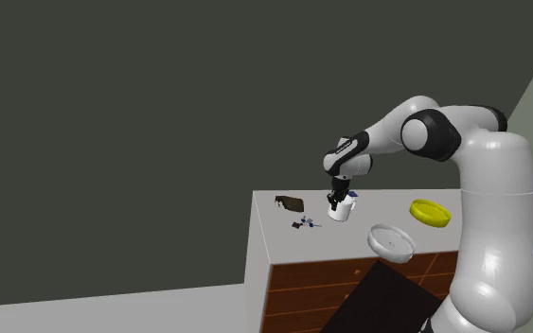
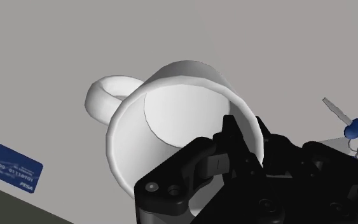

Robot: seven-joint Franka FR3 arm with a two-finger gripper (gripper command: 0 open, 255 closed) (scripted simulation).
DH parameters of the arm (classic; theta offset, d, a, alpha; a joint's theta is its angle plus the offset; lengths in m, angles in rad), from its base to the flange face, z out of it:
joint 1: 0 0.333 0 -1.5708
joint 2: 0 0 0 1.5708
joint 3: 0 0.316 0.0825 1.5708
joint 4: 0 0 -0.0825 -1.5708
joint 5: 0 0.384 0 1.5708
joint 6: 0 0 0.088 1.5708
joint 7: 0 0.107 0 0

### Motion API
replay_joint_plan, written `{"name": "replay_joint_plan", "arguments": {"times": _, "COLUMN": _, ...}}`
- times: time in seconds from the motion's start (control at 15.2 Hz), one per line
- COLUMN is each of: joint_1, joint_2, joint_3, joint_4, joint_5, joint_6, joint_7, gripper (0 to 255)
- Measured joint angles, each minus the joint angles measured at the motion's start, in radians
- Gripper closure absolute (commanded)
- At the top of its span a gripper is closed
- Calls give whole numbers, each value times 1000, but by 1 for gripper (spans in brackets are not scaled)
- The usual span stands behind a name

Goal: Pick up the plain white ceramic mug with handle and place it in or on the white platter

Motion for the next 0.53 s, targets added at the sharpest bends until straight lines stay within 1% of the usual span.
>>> {"name": "replay_joint_plan", "arguments": {"times": 0.2, "joint_1": 2, "joint_2": -12, "joint_3": -3, "joint_4": 0, "joint_5": -5, "joint_6": -12, "joint_7": 3, "gripper": 255}}
{"name": "replay_joint_plan", "arguments": {"times": 0.53, "joint_1": 9, "joint_2": -52, "joint_3": -13, "joint_4": 10, "joint_5": -21, "joint_6": -60, "joint_7": 12, "gripper": 255}}
